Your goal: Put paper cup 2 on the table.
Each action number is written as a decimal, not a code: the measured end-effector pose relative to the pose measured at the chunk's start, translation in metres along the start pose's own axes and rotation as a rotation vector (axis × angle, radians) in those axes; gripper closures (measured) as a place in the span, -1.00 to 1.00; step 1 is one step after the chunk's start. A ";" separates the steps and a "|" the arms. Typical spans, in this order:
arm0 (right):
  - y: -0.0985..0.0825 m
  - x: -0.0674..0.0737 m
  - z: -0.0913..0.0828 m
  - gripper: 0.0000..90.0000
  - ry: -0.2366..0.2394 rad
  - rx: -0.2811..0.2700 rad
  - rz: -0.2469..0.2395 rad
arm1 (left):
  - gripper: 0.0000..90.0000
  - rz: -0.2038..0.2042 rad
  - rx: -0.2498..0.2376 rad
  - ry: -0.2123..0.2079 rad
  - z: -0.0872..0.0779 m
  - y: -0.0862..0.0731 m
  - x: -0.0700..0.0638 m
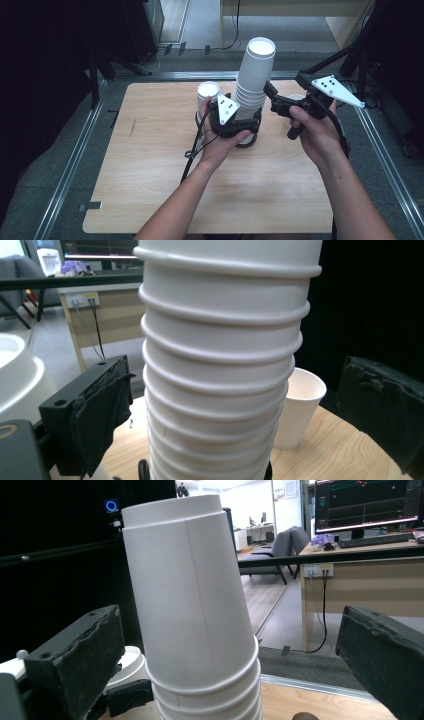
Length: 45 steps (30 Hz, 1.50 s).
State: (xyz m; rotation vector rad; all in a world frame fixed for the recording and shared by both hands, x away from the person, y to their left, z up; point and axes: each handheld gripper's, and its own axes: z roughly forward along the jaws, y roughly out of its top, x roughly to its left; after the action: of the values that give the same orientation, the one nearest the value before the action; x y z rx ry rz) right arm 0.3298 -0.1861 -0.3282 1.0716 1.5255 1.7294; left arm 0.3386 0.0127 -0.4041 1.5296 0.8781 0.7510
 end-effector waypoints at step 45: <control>0.007 0.003 0.065 -1.00 0.180 0.149 -0.109 | -0.85 0.003 -0.036 0.035 0.022 0.020 0.000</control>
State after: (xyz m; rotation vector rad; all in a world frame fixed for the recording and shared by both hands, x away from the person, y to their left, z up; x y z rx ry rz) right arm 0.3846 -0.1520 -0.3200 0.9049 1.8145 1.6961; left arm 0.3595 0.0000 -0.3877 1.4901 0.8832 0.7939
